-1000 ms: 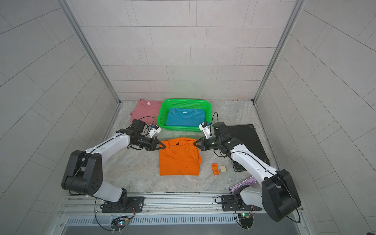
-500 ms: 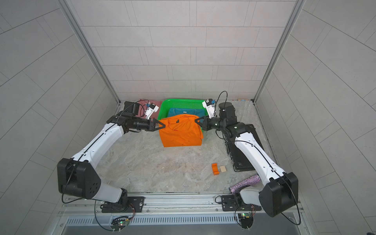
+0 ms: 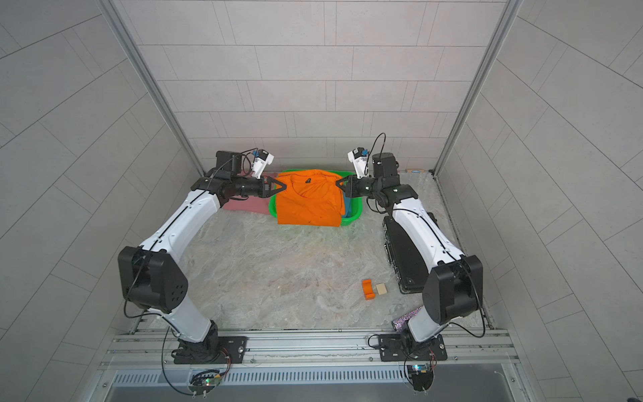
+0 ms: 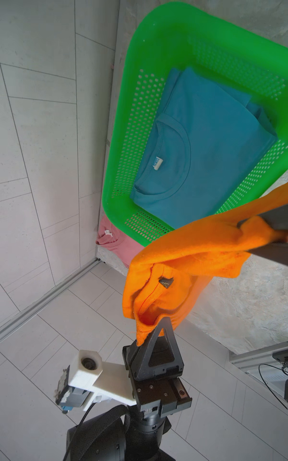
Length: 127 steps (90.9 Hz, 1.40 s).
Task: Put the folded t-shirts into the basket
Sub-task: Pick up the T-shirt from the center of the board, then place the T-shirt in the bin.
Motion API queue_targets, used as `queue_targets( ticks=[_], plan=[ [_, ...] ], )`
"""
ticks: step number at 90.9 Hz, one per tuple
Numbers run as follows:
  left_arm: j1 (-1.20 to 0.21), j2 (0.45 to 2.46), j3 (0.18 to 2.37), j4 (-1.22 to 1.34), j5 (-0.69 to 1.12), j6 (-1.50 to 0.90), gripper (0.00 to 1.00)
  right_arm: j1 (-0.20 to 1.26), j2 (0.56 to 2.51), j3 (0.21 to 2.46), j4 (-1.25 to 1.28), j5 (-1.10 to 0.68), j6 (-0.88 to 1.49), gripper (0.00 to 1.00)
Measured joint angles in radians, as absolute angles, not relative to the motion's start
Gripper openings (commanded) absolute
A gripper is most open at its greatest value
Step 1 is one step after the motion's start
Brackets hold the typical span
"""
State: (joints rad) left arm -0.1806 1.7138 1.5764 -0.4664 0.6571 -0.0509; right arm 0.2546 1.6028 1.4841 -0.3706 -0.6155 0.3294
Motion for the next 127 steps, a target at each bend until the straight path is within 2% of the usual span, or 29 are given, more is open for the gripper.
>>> queue_targets(
  ticks=[35, 66, 90, 127],
  plan=[
    [-0.176, 1.894, 1.675, -0.406, 0.615, -0.043, 0.00, 0.220, 1.820, 1.633, -0.349, -0.635, 0.387, 0.00],
    [-0.175, 1.988, 1.807, -0.386, 0.600, -0.030, 0.00, 0.191, 1.900, 1.759, -0.342, -0.655, 0.410, 0.00],
    [-0.175, 2.093, 1.828, -0.375, 0.577, -0.034, 0.00, 0.187, 1.990, 1.752, -0.337, -0.663, 0.430, 0.00],
    [-0.174, 2.085, 1.802, -0.387, 0.587, -0.030, 0.00, 0.187, 1.983, 1.706, -0.340, -0.681, 0.437, 0.00]
  ],
)
